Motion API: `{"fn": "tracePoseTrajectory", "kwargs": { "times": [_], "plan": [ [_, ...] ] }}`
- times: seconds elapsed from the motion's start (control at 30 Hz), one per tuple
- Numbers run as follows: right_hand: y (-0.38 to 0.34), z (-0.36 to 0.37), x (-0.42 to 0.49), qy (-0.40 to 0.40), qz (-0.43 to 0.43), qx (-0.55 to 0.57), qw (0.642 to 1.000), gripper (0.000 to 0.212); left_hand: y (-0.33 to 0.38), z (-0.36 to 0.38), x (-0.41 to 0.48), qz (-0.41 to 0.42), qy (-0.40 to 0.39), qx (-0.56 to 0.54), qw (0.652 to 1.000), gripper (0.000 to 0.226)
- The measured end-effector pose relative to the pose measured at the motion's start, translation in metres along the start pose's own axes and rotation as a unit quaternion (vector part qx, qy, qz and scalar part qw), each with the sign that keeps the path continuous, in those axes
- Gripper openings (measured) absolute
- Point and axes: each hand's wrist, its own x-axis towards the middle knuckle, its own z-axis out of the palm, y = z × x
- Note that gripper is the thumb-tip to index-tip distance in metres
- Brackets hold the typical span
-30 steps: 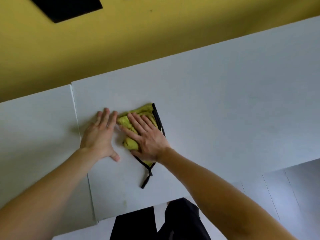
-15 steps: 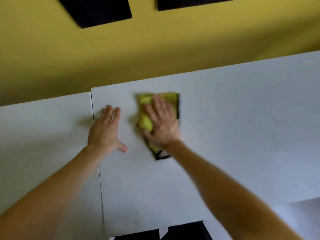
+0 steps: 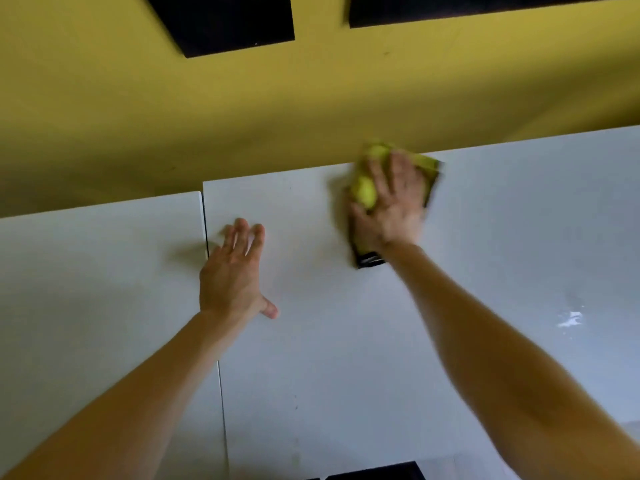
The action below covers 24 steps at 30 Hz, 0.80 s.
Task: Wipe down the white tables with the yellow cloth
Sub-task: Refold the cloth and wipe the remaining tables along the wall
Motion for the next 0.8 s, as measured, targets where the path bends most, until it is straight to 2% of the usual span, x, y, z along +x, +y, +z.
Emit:
{"fn": "tracePoseTrajectory", "kwargs": {
  "times": [0.1, 0.17, 0.2, 0.23, 0.33, 0.37, 0.43, 0.53, 0.7, 0.8],
  "plan": [
    [-0.106, 0.018, 0.014, -0.062, -0.236, 0.015, 0.97, 0.082, 0.001, 0.0, 0.0, 0.0, 0.005, -0.001, 1.0, 0.172],
    [-0.102, 0.015, 0.025, -0.091, -0.31, 0.019, 0.946, 0.081, -0.001, 0.001, 0.001, -0.002, 0.004, -0.001, 1.0, 0.173],
    [-0.078, 0.012, 0.028, -0.085, -0.312, 0.024, 0.946, 0.08, -0.001, 0.001, 0.001, 0.002, 0.001, -0.001, 1.0, 0.173],
    [-0.039, 0.005, 0.031, -0.065, -0.281, 0.025, 0.957, 0.079, -0.002, 0.002, 0.002, 0.006, 0.001, 0.0, 1.0, 0.174],
    [0.089, -0.035, 0.02, -0.024, -0.061, -0.015, 0.998, 0.08, 0.0, 0.003, 0.002, 0.012, 0.002, 0.008, 1.0, 0.174],
    [0.116, -0.046, 0.014, -0.031, -0.013, -0.036, 0.999, 0.083, 0.0, 0.004, 0.002, 0.013, 0.003, 0.008, 1.0, 0.173],
    [0.122, -0.049, 0.012, -0.047, 0.021, -0.065, 0.997, 0.09, 0.001, 0.006, 0.002, 0.012, 0.004, 0.011, 1.0, 0.173],
    [0.035, -0.027, 0.022, -0.045, -0.022, -0.014, 0.999, 0.09, 0.004, 0.005, 0.001, 0.001, 0.011, 0.018, 1.0, 0.174],
    [-0.156, 0.016, 0.027, -0.069, -0.233, 0.033, 0.97, 0.078, 0.007, -0.001, 0.002, -0.013, -0.009, -0.027, 1.0, 0.172],
    [-0.172, 0.02, 0.037, -0.081, -0.3, 0.085, 0.947, 0.074, 0.01, -0.002, 0.001, -0.032, -0.008, -0.047, 0.998, 0.174]
  ]
}}
